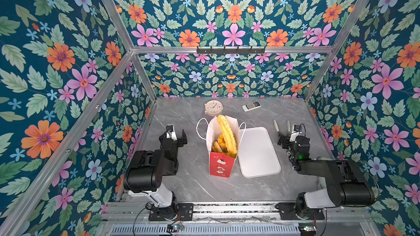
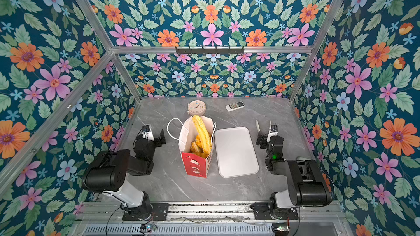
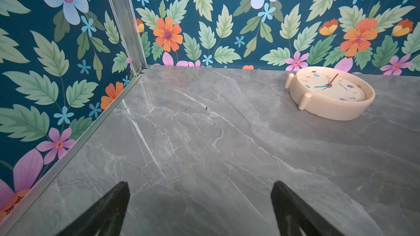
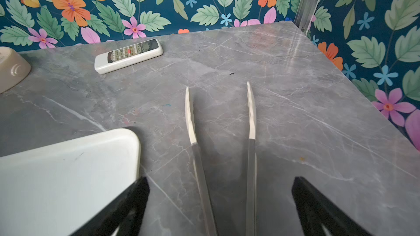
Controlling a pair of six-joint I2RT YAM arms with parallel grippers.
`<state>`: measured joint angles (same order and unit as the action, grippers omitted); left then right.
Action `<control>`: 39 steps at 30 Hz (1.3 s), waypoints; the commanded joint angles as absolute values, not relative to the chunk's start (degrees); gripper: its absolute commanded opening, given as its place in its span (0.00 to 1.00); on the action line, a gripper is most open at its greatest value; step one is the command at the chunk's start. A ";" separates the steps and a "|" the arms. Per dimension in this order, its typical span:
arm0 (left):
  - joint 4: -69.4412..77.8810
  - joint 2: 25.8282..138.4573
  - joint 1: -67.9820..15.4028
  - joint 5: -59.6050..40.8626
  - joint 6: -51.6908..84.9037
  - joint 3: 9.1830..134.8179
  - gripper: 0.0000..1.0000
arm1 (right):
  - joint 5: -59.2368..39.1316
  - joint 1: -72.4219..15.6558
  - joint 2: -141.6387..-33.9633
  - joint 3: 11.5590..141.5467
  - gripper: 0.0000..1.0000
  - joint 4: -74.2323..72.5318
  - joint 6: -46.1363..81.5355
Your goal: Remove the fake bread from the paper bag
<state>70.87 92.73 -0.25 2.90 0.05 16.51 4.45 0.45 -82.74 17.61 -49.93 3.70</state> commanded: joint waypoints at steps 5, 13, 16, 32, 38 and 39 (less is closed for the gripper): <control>71.81 92.60 -0.18 2.72 0.00 16.44 1.00 | 4.21 0.44 -82.53 17.85 0.99 -50.45 3.43; 71.80 92.63 -0.18 2.72 0.00 16.44 1.00 | 4.17 0.44 -82.53 17.82 0.99 -50.48 3.43; 71.76 92.64 -0.21 2.66 0.00 16.44 1.00 | 4.19 0.44 -82.53 17.80 0.99 -50.46 3.43; 71.63 92.64 -0.23 2.44 0.01 16.52 1.00 | 4.02 0.43 -82.53 17.92 0.99 -50.37 3.43; 67.12 89.55 -0.31 3.70 0.11 17.80 1.00 | 6.91 0.11 -80.09 19.09 0.99 -47.64 3.79; 62.85 87.59 -0.28 4.07 0.28 19.25 0.99 | 6.80 0.04 -77.53 20.46 0.99 -42.24 3.88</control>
